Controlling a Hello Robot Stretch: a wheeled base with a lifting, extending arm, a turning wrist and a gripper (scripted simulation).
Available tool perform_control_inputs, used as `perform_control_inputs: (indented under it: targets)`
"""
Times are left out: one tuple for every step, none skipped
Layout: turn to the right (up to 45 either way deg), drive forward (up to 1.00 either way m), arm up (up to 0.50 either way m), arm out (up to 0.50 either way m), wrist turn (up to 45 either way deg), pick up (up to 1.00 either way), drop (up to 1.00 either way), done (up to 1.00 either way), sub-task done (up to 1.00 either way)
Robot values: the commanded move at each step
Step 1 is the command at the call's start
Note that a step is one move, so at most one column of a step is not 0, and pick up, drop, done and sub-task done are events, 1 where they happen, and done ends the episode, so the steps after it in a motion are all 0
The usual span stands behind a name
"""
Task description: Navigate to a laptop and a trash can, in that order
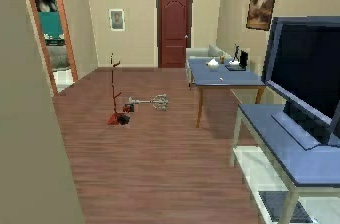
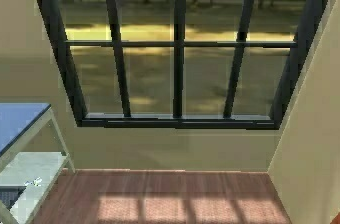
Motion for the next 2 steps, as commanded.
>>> perform_control_inputs:
  targets:
    - [0.0,1.0,0.0,0.0,0.0,0.0,0.0,0.0,0.0]
    - [3.0,0.0,0.0,0.0,0.0,0.0,0.0,0.0,0.0]
